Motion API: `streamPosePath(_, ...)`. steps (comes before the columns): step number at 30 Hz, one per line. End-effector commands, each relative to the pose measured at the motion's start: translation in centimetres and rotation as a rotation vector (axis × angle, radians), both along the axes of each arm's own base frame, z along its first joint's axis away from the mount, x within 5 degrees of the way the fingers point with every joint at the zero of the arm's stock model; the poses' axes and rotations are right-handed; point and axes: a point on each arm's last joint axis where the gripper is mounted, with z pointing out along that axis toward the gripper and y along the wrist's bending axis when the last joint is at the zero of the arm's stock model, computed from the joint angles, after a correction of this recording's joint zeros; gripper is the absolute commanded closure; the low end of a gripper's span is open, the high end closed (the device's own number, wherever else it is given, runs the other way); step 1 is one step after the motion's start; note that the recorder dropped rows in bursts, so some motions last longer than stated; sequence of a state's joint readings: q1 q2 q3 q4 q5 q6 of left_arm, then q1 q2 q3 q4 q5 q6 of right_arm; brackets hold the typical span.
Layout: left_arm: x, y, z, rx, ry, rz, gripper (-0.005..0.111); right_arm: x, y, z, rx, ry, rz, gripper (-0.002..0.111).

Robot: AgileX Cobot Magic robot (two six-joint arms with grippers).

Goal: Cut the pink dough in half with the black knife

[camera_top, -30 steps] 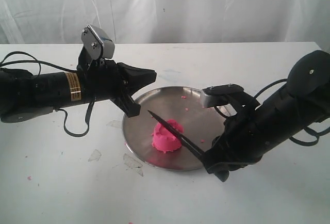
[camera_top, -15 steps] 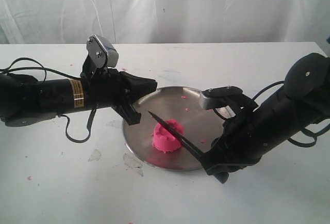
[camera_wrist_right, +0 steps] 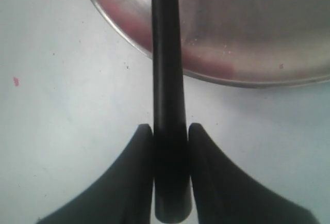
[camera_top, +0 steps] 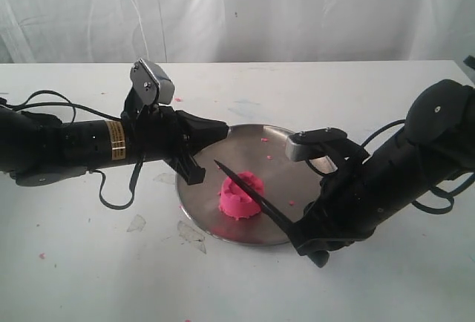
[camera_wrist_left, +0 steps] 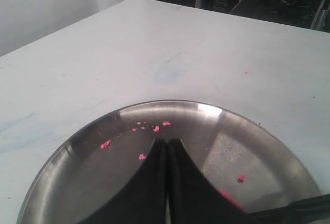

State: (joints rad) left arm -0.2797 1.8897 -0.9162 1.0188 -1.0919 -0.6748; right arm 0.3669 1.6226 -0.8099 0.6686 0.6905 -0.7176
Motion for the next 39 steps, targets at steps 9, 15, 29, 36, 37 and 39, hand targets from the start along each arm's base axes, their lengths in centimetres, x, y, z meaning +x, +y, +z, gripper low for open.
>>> streamPosePath(9,0.8,0.0,-0.8,-0.098,0.041,0.074,0.107,0.1,0.1,0.2,0.001,-0.002,-0.008,0.108)
streamPosePath(15,0.8,-0.5,-1.9,-0.133,0.053,0.043,0.107,0.2,0.1,0.2,0.001,-0.006,-0.01,0.108)
streamPosePath(29,1.5,-0.7,-2.9,-0.09,0.076,0.05,0.107,0.2,0.1,0.2,0.001,-0.008,-0.011,0.108)
streamPosePath(36,1.3,-0.8,-3.2,-0.057,0.074,0.018,0.107,0.2,0.1,0.2,0.0,-0.01,-0.012,0.108)
streamPosePath(37,1.3,-0.8,-3.2,-0.057,0.074,0.019,0.107,0.2,0.1,0.2,0.0,-0.01,-0.012,0.108)
streamPosePath(39,1.3,-0.8,-3.2,-0.051,0.077,0.022,0.107,0.2,0.1,0.2,0.0,-0.01,-0.012,0.108)
